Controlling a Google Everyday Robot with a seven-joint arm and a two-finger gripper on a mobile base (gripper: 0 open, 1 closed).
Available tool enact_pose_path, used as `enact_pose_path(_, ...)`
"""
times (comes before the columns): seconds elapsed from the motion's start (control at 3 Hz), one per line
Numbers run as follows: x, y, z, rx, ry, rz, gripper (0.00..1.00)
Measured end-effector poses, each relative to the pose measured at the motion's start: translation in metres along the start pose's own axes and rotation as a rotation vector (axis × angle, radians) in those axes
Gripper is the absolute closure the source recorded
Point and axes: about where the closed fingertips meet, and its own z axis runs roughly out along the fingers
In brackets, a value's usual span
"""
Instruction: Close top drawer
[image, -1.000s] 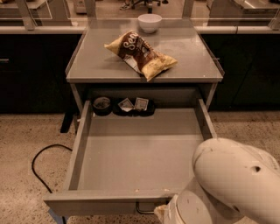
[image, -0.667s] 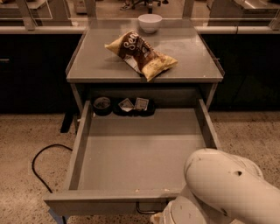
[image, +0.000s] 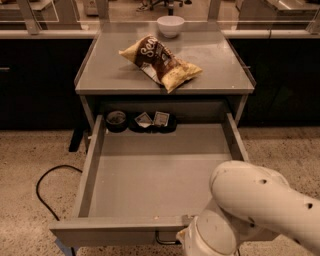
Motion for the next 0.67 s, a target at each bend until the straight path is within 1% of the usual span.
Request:
enact_pose_path(0.33, 0.0044, -0.0541, -0.0319, 0.066, 0.031, 0.025, 0.00)
enact_pose_path(0.67, 0.0066, -0.0569, -0.0337, 0.066, 0.018, 0.028, 0.00)
